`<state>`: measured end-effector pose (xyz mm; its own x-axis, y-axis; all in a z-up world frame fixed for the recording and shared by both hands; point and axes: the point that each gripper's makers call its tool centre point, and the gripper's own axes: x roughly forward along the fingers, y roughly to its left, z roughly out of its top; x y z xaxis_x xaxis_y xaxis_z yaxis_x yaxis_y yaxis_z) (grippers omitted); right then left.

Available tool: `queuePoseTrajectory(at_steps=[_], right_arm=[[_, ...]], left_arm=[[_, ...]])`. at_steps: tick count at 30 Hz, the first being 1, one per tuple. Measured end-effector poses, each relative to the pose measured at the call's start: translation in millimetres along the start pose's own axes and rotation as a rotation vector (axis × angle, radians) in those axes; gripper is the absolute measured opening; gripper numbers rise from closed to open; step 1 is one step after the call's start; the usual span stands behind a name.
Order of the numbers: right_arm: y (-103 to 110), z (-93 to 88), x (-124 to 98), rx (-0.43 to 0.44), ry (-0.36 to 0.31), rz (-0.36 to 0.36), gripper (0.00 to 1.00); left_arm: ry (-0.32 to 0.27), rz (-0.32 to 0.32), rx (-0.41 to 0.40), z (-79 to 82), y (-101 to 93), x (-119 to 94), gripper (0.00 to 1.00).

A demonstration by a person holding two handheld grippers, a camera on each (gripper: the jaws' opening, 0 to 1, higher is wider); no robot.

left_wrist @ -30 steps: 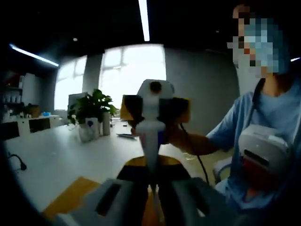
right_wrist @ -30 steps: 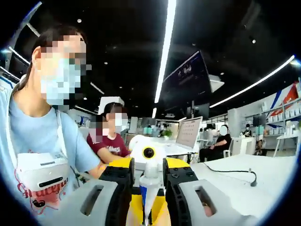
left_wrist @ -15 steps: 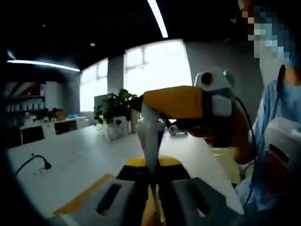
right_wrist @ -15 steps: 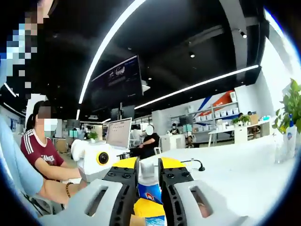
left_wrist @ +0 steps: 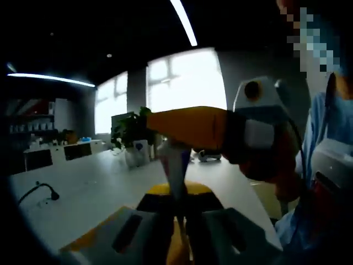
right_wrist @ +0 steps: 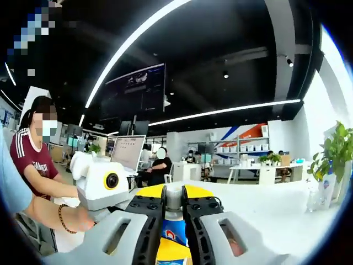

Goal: Pick up the toothpaste unscrew the cap squeeze it onto the small board screw the cap back on and return it to the table

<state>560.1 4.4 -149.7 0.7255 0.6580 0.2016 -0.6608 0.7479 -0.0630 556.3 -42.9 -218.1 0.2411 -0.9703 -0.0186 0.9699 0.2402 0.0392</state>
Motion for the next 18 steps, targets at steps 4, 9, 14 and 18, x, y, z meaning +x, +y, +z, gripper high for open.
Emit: queuePoseTrajectory(at_steps=[4,9,14,18], right_arm=[[8.3,1.5,-1.5,0.051,0.006,0.134,0.10],[14.3,-0.9,-3.1,0.149,0.051,0.364,0.10],[18.5,-3.5,-11.8,0.205,0.065,0.630,0.10],[20.2,3.5,-16.2,0.260,0.002,0.683,0.10]], left_arm=[[-0.009,-0.079,-0.057,1.5,-8.8,-3.9,0.04],[0.009,-0.107,-0.041,-1.5,-10.6,-4.9,0.04],[0.004,-0.182,-0.101,-4.7,-20.1,-2.0,0.04],[-0.027,-0.197,-0.121,-0.1,-21.8,0.4,0.03]])
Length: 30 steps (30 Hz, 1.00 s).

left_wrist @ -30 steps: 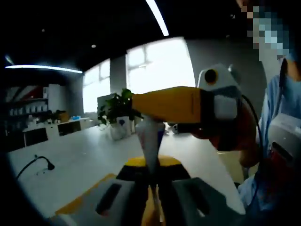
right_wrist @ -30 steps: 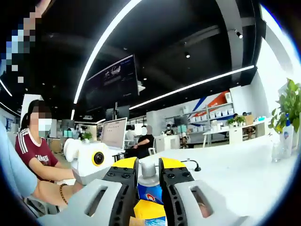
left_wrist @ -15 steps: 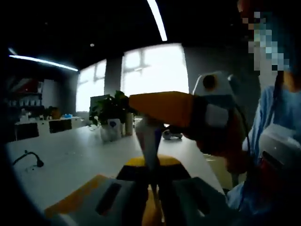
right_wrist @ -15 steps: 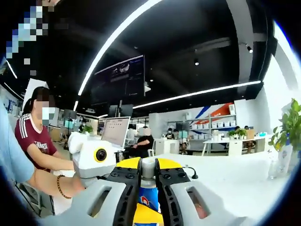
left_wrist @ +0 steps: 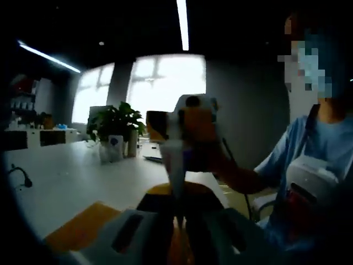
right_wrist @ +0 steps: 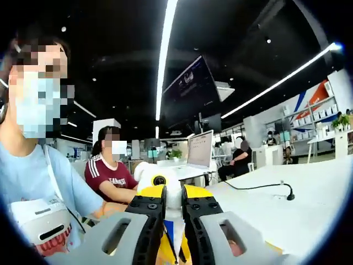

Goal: Pick up the toothpaste unscrew the cap squeeze it onto the small board screw the cap back on and return it to the table

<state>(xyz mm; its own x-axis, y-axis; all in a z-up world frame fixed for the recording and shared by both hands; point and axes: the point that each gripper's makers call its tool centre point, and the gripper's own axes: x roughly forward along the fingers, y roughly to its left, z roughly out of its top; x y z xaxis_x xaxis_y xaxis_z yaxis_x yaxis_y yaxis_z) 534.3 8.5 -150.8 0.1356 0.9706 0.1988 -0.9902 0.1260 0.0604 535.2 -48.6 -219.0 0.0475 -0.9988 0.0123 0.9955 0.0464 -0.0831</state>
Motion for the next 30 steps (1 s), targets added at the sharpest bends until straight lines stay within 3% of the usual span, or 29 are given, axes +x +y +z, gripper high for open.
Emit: queuePoseTrajectory(at_steps=[2,8,16,20,22,25,27,30], right_arm=[[8.0,1.7,-2.1,0.008,-0.013,0.063,0.10],[16.9,3.9,-6.8,-0.020,-0.024,0.176,0.10],[20.2,0.2,-6.5,-0.065,0.000,0.177,0.11],[10.0,5.9,-7.9,-0.084,-0.040,0.101,0.13],[-1.1,13.1,-10.9,-0.075,-0.084,0.008,0.19],[-13.9,26.3,-18.5,-0.069,-0.170,-0.179,0.18],[-11.6,23.0,-17.4,-0.092,-0.148,-0.258,0.18],[-9.5,19.3,-11.8,-0.144,-0.096,-0.319,0.19]], left_arm=[[0.001,-0.043,0.005,1.7,-7.9,2.1,0.03],[0.029,-0.094,0.024,2.0,-18.5,5.2,0.03],[0.039,-0.082,0.046,-1.3,-19.2,4.5,0.03],[0.035,-0.041,0.063,-0.7,-12.8,4.9,0.03],[0.041,0.007,0.084,-2.1,-5.1,4.9,0.03],[0.037,0.067,0.088,-1.8,5.0,4.0,0.03],[0.021,0.098,0.080,0.7,10.3,2.9,0.03],[0.016,0.123,0.077,2.2,15.3,1.7,0.03]])
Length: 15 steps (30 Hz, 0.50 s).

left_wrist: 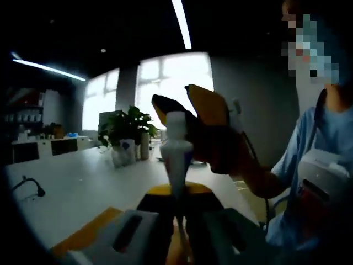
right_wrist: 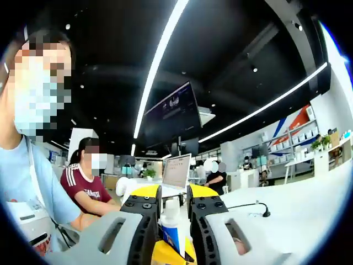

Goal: Pick up the toothpaste unscrew the cap squeeze it onto the small board screw the cap back on and return it to the table

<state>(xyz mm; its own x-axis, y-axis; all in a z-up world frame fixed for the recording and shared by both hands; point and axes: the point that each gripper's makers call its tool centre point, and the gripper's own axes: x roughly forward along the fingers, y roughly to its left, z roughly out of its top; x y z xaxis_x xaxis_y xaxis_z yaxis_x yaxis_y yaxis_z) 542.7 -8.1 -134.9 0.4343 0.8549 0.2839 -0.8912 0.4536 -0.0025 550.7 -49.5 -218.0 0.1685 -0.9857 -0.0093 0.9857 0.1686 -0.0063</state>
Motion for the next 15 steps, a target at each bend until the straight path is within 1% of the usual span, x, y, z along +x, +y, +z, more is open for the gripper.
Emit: queuePoseTrajectory(at_steps=[2,5,7,8,10,11,12,13,15], right_arm=[[1.2,-0.6,2.1,-0.053,0.022,-0.033,0.20],[-4.2,-3.3,1.4,-0.138,0.060,-0.105,0.20],[-6.9,-10.1,0.6,-0.149,0.098,-0.136,0.20],[-6.8,-9.7,1.5,-0.149,0.089,-0.140,0.20],[-8.5,-11.8,1.5,-0.147,0.097,-0.155,0.19],[-10.5,-13.3,1.6,-0.145,0.101,-0.177,0.19],[-16.0,-15.0,-0.1,-0.145,0.114,-0.217,0.18],[-20.2,-13.3,-0.7,-0.160,0.106,-0.253,0.18],[-24.1,-11.0,-0.9,-0.170,0.090,-0.295,0.16]], left_arm=[[0.005,0.023,0.002,-0.4,4.5,0.0,0.03],[0.015,0.042,0.010,-1.6,7.9,0.4,0.03],[0.014,0.048,0.008,-1.5,9.1,0.7,0.03],[0.013,0.048,0.006,-1.5,9.3,0.9,0.03],[0.015,0.057,0.006,-1.8,10.9,1.4,0.03],[0.020,0.066,0.011,-2.5,12.0,1.8,0.03],[0.022,0.076,0.015,-2.8,13.3,1.9,0.03],[0.024,0.085,0.018,-3.2,14.5,2.1,0.03],[0.031,0.112,0.025,-4.5,17.5,2.4,0.04]])
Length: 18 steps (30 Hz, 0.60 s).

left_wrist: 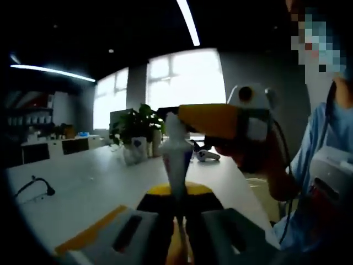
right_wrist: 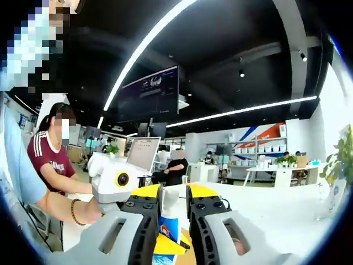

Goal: Pick up the toothpaste unscrew the cap squeeze it onto the small board screw the cap back on and return it to the table

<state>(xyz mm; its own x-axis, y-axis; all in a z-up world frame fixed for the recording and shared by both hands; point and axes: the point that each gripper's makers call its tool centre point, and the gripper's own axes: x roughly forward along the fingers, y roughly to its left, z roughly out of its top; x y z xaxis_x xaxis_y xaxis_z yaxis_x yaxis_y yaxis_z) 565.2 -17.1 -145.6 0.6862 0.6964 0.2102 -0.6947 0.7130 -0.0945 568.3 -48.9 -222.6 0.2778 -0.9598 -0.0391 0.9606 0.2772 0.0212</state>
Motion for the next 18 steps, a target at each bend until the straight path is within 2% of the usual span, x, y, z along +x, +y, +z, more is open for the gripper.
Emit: queuePoseTrajectory(at_steps=[2,8,10,12,14,15,16,18], right_arm=[[4.3,0.7,2.0,0.019,-0.011,0.009,0.10],[5.2,2.2,3.2,0.001,-0.021,0.004,0.09],[9.2,4.1,1.9,0.014,-0.032,0.059,0.08],[12.2,4.2,0.5,0.073,-0.038,0.119,0.08],[11.2,3.9,0.2,0.128,-0.048,0.151,0.08],[10.2,1.4,1.4,0.151,-0.045,0.164,0.08],[8.4,0.8,2.9,0.140,-0.050,0.182,0.08],[10.5,-0.5,4.9,0.134,-0.030,0.250,0.07]], left_arm=[[0.007,0.014,0.005,-1.4,1.9,0.5,0.04],[0.006,0.000,0.000,-1.3,0.4,-0.9,0.04],[0.003,-0.031,0.003,-1.1,-4.4,-1.7,0.04],[-0.002,-0.095,-0.024,-1.3,-13.1,-2.7,0.04],[-0.007,-0.120,-0.060,-1.6,-14.2,-3.2,0.04],[-0.002,-0.113,-0.055,-2.9,-11.0,-2.7,0.04],[-0.002,-0.110,-0.053,-3.3,-10.6,-2.4,0.04],[0.007,-0.112,-0.051,-3.9,-8.3,-3.4,0.03]])
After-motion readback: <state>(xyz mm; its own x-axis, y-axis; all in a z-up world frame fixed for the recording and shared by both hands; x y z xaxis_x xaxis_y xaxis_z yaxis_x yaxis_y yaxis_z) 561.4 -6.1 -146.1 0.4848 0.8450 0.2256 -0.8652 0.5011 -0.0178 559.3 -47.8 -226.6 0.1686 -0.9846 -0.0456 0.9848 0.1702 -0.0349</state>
